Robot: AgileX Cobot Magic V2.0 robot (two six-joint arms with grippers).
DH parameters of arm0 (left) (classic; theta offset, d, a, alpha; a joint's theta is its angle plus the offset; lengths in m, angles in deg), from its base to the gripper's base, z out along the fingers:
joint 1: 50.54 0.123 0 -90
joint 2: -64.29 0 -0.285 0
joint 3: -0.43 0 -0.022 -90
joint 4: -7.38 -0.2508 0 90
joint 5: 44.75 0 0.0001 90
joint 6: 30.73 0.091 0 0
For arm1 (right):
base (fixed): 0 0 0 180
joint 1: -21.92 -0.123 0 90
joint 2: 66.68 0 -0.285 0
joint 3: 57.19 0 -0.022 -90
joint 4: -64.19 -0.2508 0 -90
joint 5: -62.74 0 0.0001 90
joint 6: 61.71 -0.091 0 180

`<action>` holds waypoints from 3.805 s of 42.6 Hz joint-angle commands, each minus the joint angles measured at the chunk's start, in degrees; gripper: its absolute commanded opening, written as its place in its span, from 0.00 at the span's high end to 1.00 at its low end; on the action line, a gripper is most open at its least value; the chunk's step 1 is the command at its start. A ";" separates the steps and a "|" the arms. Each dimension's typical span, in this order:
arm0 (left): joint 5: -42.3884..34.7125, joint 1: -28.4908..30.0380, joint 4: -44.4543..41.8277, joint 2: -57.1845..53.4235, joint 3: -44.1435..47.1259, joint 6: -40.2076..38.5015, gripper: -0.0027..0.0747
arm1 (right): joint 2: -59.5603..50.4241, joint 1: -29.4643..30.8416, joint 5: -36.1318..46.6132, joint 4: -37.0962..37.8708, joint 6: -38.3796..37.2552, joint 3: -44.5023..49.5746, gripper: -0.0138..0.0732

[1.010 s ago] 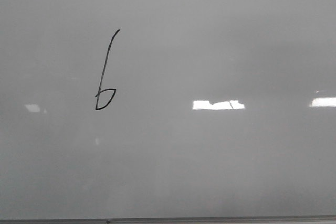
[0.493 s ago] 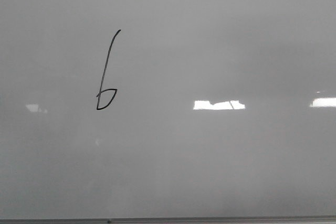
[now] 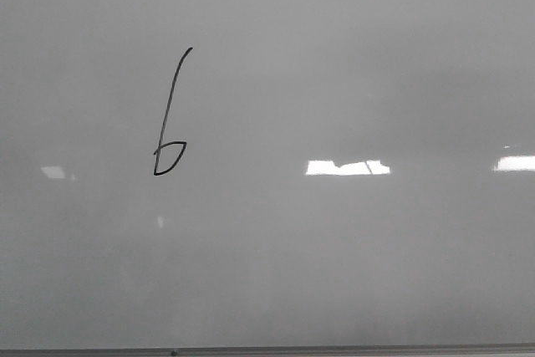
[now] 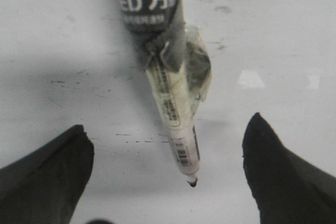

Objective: Write number 6 on whiteboard

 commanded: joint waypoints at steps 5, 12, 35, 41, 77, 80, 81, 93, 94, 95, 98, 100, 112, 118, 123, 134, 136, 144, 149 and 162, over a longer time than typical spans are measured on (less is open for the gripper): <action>2.18 -0.98 0.66 -12.43 -1.16 0.01 0.33 | -0.01 0.37 5.12 -2.04 -0.28 -1.54 0.66; 0.21 -6.21 0.66 -25.39 1.79 4.90 0.52 | -0.01 0.37 7.23 -2.89 -2.51 -1.42 0.93; -4.54 -20.75 2.40 -57.11 17.15 5.06 0.99 | -17.90 0.37 11.83 -2.88 -8.64 10.07 0.91; -2.05 -21.28 2.40 -61.31 17.15 5.06 0.99 | -24.62 0.37 13.02 -2.88 -8.64 12.53 0.91; -1.70 -21.28 2.40 -62.09 17.15 5.06 0.99 | -26.61 0.37 13.10 -2.88 -8.64 12.53 0.91; -1.70 -21.28 2.40 -62.09 17.15 5.06 0.99 | -26.61 0.37 13.10 -2.88 -8.64 12.53 0.91; -1.70 -21.28 2.40 -62.09 17.15 5.06 0.99 | -26.61 0.37 13.10 -2.88 -8.64 12.53 0.91; -3.89 -18.97 -10.24 -66.96 24.28 -13.22 0.99 | -26.61 0.37 12.90 -2.88 -8.64 12.53 0.91; -3.89 -18.34 -11.19 -67.75 24.90 -14.30 0.99 | -26.61 0.37 12.90 -2.88 -8.64 12.53 0.91; -3.89 -17.48 -11.19 -68.83 26.19 -14.64 0.99 | -26.61 0.37 12.90 -2.88 -8.64 12.53 0.91; -3.89 -15.07 -11.19 -71.52 29.37 -14.79 0.99 | -26.61 0.37 12.90 -2.88 -8.64 12.53 0.91; -3.89 -13.38 -11.19 -73.44 31.44 -14.77 0.99 | -26.61 0.37 12.90 -2.88 -8.64 12.53 0.91; -9.93 -9.18 -11.19 -78.29 39.85 -15.09 0.99 | -26.61 0.37 12.85 -2.88 -8.64 12.53 0.91; -8.89 -9.18 -11.19 -78.29 39.61 -15.09 0.99 | -26.61 0.37 12.80 -2.88 -8.64 12.53 0.91; -8.89 -9.18 -11.19 -78.29 39.61 -15.09 0.99 | -26.61 0.37 12.84 -2.88 -8.64 12.53 0.91; -8.89 -9.18 -11.19 -78.29 39.61 -15.09 0.99 | -26.61 0.37 12.84 -2.88 -8.64 12.53 0.91; -8.89 -9.18 -11.19 -78.29 39.61 -15.09 0.99 | -26.61 0.37 12.84 -2.88 -8.64 12.53 0.91; -8.89 -9.18 -11.19 -78.29 39.61 -15.09 0.99 | -26.61 0.37 12.84 -2.88 -8.64 12.53 0.91; -8.89 -9.18 -11.19 -78.29 39.61 -15.09 0.99 | -26.61 0.37 12.84 -2.88 -8.64 12.53 0.91; -8.89 -9.18 -11.19 -78.29 39.61 -15.09 0.99 | -27.43 1.05 16.37 5.83 -17.50 16.86 0.91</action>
